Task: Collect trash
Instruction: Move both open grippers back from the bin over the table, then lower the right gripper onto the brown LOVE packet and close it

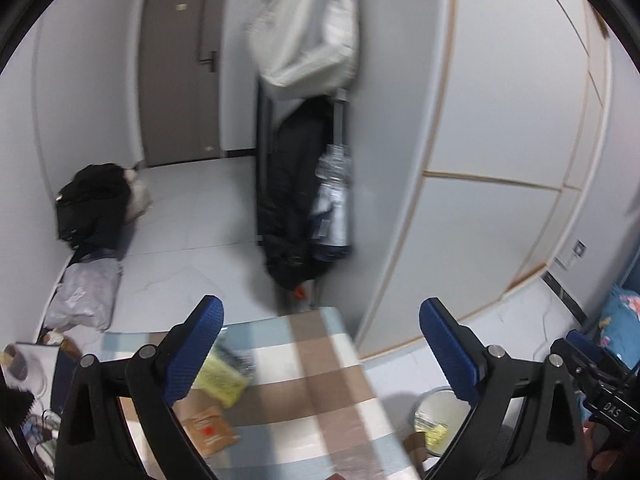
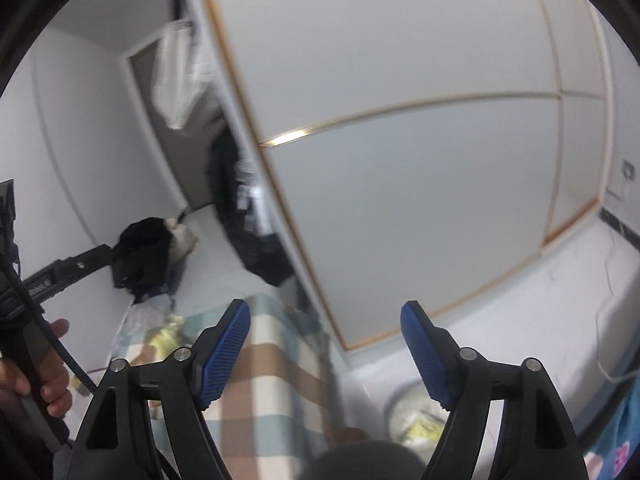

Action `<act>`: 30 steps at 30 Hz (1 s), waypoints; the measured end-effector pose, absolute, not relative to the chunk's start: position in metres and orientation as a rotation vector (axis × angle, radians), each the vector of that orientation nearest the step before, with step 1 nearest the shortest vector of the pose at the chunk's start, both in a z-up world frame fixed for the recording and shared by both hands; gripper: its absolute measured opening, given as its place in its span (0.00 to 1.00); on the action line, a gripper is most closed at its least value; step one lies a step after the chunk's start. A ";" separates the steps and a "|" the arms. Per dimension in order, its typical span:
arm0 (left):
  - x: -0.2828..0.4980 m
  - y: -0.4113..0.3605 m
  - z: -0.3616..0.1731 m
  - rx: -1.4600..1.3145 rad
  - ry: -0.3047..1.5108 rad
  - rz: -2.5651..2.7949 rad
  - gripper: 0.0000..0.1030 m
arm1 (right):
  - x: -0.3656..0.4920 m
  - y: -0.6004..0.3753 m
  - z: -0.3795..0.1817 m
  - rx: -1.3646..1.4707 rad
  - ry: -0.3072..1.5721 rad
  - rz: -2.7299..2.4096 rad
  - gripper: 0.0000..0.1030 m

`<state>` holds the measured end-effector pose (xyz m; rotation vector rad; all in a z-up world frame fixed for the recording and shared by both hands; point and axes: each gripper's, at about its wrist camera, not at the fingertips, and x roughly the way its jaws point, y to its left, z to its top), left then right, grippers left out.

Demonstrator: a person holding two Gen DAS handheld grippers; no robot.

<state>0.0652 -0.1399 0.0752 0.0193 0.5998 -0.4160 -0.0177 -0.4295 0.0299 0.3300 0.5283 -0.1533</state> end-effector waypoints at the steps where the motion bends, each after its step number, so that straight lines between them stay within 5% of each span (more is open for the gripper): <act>1: 0.066 -0.126 0.076 0.008 0.595 -0.393 0.96 | -0.015 -0.418 0.034 0.315 0.518 -0.130 0.76; 13: 0.052 0.000 0.069 -0.176 0.504 -0.138 0.97 | 0.022 -0.288 0.040 0.179 0.520 0.113 0.82; 30: 0.065 0.071 -0.013 -0.231 0.628 -0.043 0.97 | 0.063 -0.168 -0.039 0.045 0.669 0.277 0.82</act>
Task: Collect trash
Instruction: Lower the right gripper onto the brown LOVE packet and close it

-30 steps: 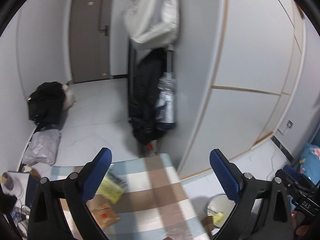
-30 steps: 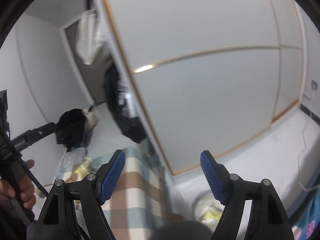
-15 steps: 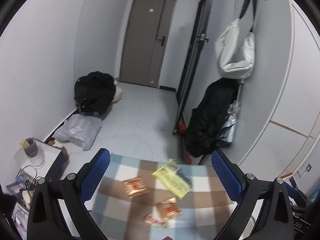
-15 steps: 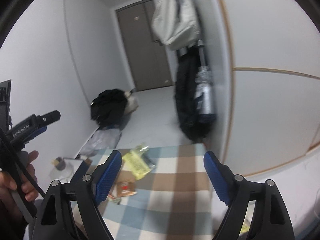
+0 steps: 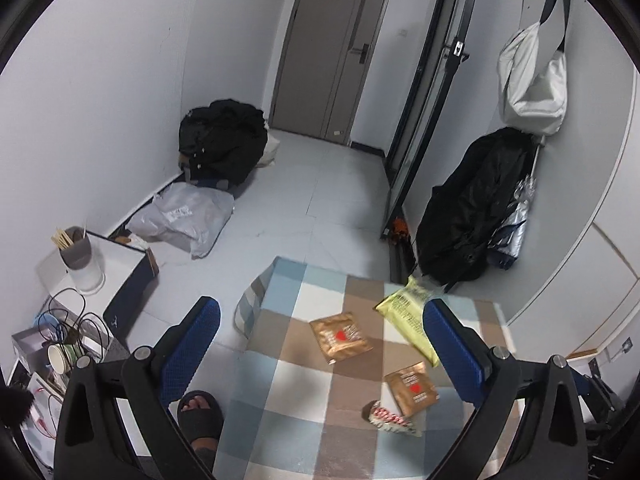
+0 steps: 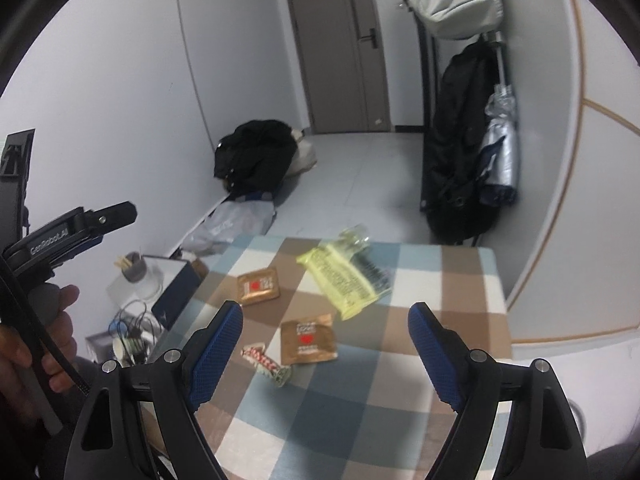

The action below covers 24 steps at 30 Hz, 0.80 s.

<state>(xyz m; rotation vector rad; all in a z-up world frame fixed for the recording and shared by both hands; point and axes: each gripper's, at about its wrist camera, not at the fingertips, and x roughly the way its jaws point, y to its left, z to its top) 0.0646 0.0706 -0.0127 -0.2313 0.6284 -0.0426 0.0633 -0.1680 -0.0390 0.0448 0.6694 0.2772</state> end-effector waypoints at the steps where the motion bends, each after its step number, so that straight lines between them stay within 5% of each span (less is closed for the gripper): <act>1: 0.065 0.071 -0.016 -0.227 0.633 -0.042 0.97 | 0.065 -0.164 -0.043 0.039 0.677 0.285 0.82; 24: 0.095 0.121 -0.048 -0.391 0.777 -0.054 0.97 | 0.151 -0.112 -0.144 -0.039 1.019 0.261 0.81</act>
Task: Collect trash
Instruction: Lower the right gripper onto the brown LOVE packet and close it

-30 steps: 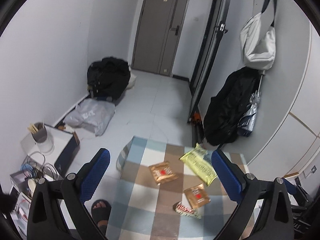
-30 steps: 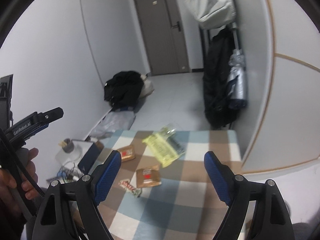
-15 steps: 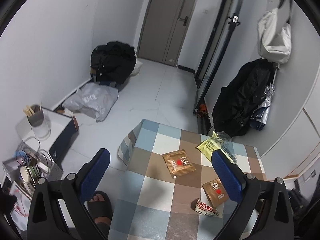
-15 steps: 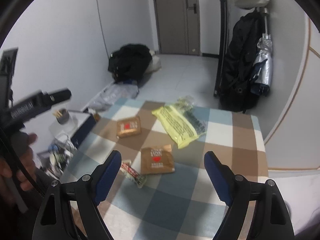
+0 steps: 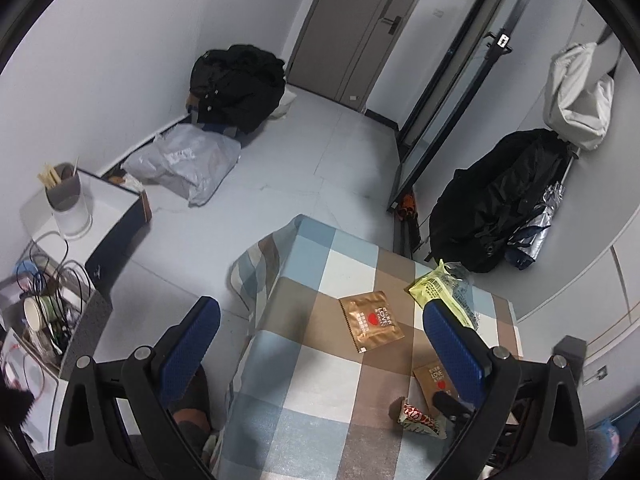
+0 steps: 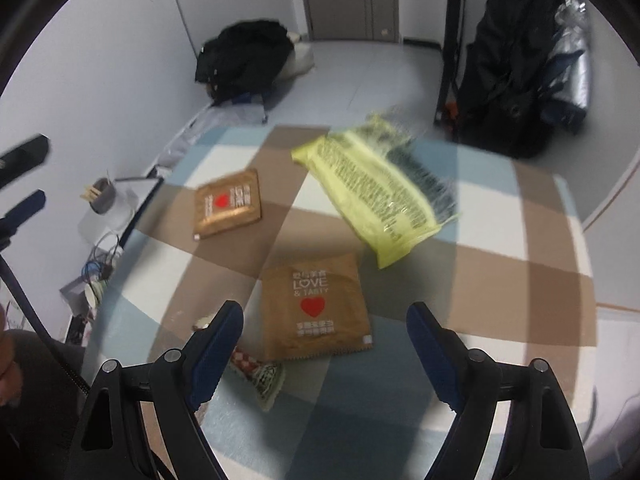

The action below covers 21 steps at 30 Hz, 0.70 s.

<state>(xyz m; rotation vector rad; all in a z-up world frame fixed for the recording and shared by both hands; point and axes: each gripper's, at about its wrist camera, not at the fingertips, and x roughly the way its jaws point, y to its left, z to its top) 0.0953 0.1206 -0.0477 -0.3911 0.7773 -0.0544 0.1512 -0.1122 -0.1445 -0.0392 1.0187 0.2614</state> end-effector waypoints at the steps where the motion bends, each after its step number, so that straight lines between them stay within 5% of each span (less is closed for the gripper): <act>1: 0.097 0.123 -0.049 -0.398 0.785 -0.054 0.97 | 0.153 -0.109 -0.148 -0.054 1.023 0.263 0.81; 12: 0.103 0.128 -0.057 -0.434 0.846 -0.066 0.97 | 0.163 -0.088 -0.165 -0.175 1.038 0.238 0.76; 21: 0.104 0.130 -0.060 -0.440 0.860 -0.059 0.97 | 0.155 -0.095 -0.162 -0.189 1.015 0.264 0.49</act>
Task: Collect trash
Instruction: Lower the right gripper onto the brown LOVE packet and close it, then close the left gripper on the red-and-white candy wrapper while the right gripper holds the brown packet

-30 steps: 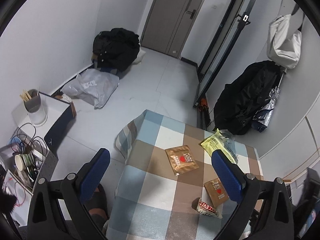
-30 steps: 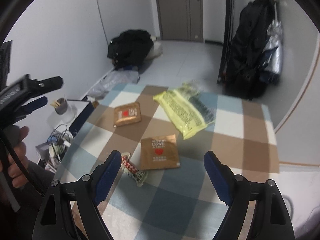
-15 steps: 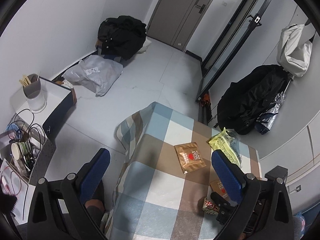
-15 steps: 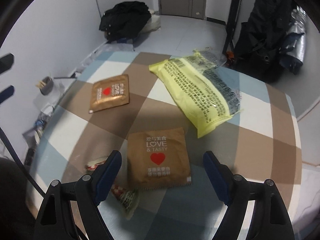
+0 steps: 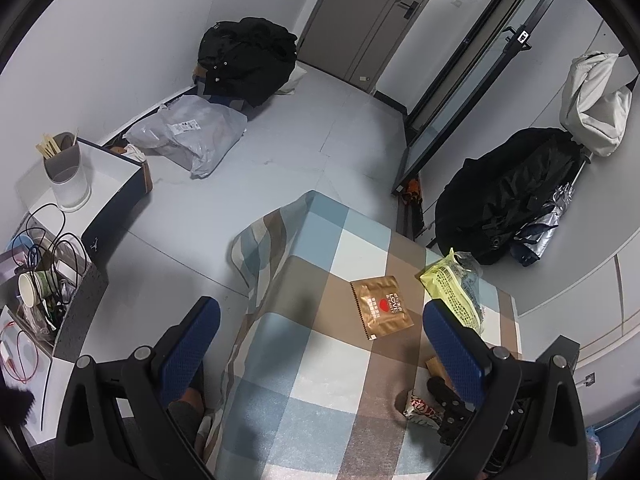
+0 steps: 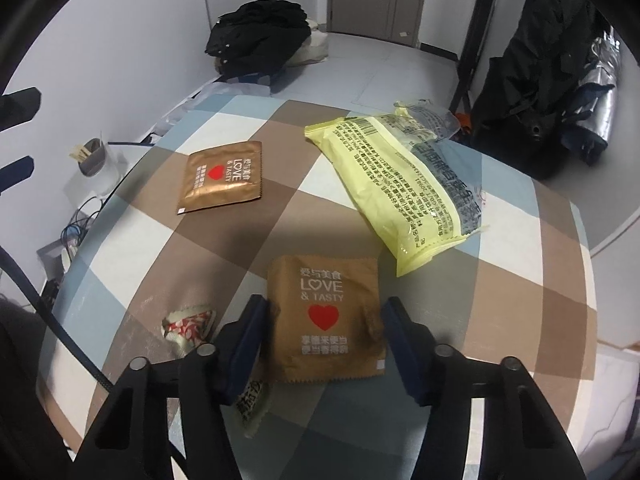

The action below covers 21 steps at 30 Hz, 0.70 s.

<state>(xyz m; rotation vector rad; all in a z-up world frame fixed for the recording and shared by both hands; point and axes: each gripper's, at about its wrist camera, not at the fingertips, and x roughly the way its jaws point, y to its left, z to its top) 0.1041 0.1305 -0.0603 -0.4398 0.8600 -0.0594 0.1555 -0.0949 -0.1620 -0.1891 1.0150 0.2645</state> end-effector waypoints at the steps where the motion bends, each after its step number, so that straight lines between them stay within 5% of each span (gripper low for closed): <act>1: 0.104 0.131 -0.060 -0.440 0.860 -0.059 0.97 | 0.155 -0.094 -0.161 -0.189 1.015 0.267 0.44; 21: 0.107 0.108 -0.069 -0.346 0.906 -0.140 0.97 | 0.125 -0.127 -0.143 -0.150 1.000 0.270 0.39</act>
